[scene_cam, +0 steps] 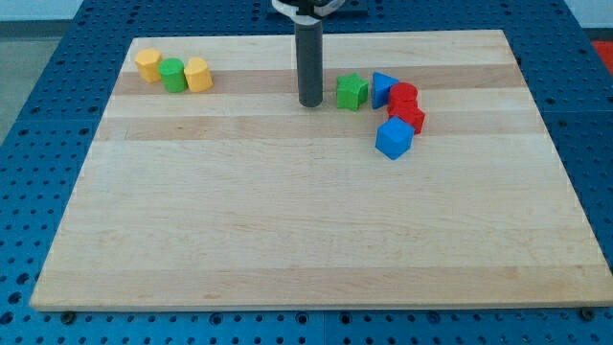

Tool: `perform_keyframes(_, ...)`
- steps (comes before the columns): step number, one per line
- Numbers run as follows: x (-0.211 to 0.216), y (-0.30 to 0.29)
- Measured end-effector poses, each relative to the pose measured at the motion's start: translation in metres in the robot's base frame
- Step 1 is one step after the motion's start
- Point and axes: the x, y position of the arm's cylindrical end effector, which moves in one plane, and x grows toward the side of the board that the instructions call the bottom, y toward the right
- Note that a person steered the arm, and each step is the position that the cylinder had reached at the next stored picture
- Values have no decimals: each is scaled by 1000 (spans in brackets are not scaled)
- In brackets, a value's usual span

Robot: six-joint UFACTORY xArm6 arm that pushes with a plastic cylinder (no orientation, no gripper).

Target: Nudge the green star to the right

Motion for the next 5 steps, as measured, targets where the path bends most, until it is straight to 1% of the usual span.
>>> perform_keyframes(1, 9, 0)
perform_keyframes(5, 9, 21)
